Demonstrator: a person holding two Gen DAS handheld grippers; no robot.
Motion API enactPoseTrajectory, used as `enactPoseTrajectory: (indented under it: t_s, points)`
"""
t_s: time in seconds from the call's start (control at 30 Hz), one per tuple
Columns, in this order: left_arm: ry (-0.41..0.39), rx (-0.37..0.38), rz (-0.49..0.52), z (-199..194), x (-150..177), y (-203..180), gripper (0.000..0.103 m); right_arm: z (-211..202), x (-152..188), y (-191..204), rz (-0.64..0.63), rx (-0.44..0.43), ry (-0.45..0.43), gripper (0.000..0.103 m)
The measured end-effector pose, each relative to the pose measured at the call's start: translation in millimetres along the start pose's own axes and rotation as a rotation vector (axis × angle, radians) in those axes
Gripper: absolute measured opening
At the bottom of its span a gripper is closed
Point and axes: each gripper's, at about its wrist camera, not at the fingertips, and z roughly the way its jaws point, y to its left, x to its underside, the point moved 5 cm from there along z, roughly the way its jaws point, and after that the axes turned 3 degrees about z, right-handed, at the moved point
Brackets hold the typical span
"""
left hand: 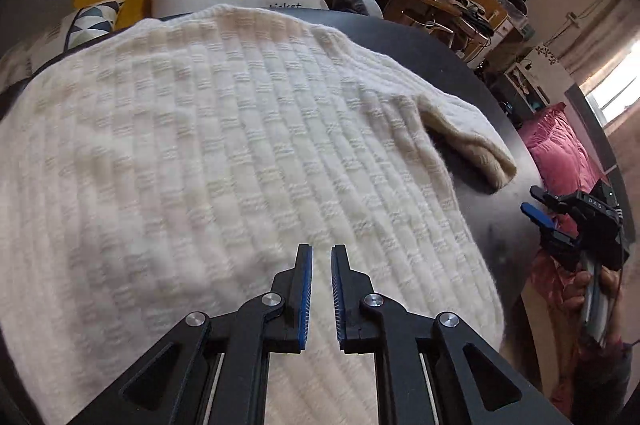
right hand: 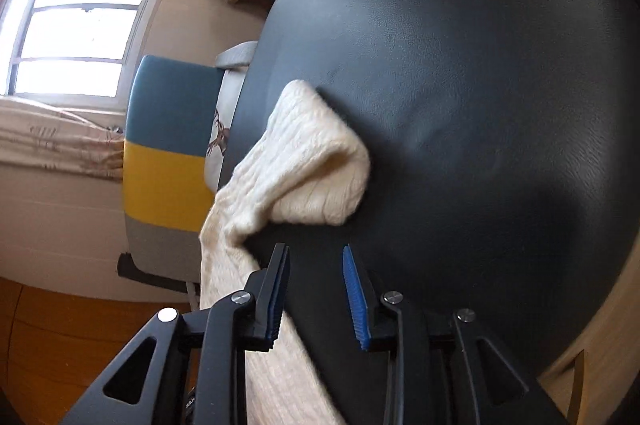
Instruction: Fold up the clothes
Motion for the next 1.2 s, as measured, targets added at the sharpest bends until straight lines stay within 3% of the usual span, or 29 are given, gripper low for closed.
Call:
enactPoseTrajectory:
  t_s: [0.17,0.53,0.63,0.77,0.9,0.93,0.97,1.07,1.2]
  points:
    - [0.011,0.004,0.026,31,-46,-26,0.010,18,-12,-9,0.072,-0.009,-0.028,0.029]
    - [0.050,-0.012,-0.063,98,-99,-12,0.010,30,-20,-16,0.227,-0.025,-0.096,0.027]
    - [0.038,-0.017,-0.022,98,-98,-14,0.010,16,-18,-24,0.278,-0.008,-0.167,0.027]
    - [0.030,0.026,-0.049,97,-96,-6,0.010,29,-18,-22,0.262,-0.051,-0.116,0.030]
    - [0.030,0.081,-0.088,94,-94,2,0.010,38,-26,-10,0.187,-0.017,-0.130,0.030]
    - [0.030,0.093,-0.095,93,-93,4,0.010,39,-28,-5,0.133,0.021,-0.124,0.029]
    - [0.029,0.093,-0.092,92,-92,4,0.010,41,-28,1,0.057,0.079,-0.115,0.017]
    - [0.029,0.091,-0.082,91,-90,4,0.010,47,-28,24,-0.165,0.242,-0.106,0.012]
    - [0.028,0.068,-0.055,93,-88,-3,0.010,39,-29,69,-0.615,0.589,-0.195,0.011]
